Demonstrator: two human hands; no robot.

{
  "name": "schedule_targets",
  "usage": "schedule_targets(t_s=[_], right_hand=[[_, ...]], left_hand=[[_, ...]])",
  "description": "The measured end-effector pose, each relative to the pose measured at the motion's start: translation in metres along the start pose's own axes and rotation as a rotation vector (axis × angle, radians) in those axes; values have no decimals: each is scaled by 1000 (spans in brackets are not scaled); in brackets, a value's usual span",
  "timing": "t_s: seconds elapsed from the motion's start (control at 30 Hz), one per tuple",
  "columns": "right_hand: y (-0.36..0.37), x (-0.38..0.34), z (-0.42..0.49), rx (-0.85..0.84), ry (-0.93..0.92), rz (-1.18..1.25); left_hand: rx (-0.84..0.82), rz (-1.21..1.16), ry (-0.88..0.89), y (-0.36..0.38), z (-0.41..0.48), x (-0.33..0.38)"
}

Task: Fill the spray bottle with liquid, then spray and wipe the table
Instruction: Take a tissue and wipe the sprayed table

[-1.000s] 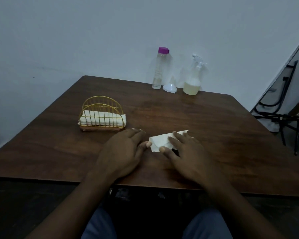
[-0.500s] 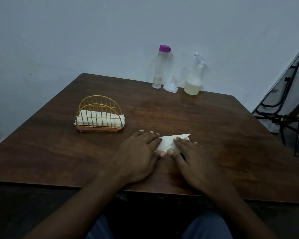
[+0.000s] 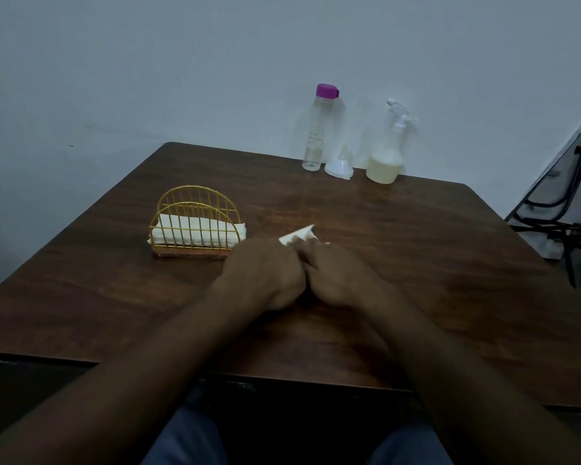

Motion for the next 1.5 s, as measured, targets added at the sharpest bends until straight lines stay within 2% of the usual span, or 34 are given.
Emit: schedule_targets(t_s=[0.1, 0.23, 0.3, 0.4, 0.5, 0.63, 0.77, 0.87, 0.97, 1.23, 1.5], right_hand=[[-7, -1, 38, -33, 50, -58], [-14, 6, 86, -93, 211, -66], [-17, 6, 99, -108, 241, -69], [-23, 5, 109, -37, 158, -83], [-25, 3, 111, -28, 154, -97], [-25, 1, 91, -23, 128, -128], [-22, -2, 43, -15, 68, -217], [-9, -12, -5, -18, -13, -186], [9, -25, -49, 49, -81, -223], [31, -36, -126, 123, -12, -82], [26, 17, -162, 157, 172, -86]], left_hand=[[-90, 19, -107, -1, 30, -9], [-215, -37, -292, 1, 77, -28], [-208, -106, -367, 1, 94, -38], [-150, -179, -456, 2, 105, -51], [-125, -162, -456, 0, 111, -55], [-137, -92, -359, -5, 99, -45], [-116, 75, -84, -11, 53, -16], [-129, 75, -49, -10, 8, 0], [-143, 60, -29, -2, -34, 0], [-101, -34, 52, 0, -102, 13], [-12, -62, 194, -5, -75, 70]])
Point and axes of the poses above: each hand's wrist, its own z-axis towards the middle knuckle, its own y-axis out of the palm, x = y × z, the point moved 4 cm from there along z, towards the middle knuckle, and after that the axes turned 8 degrees about y, right-handed, at the moved point
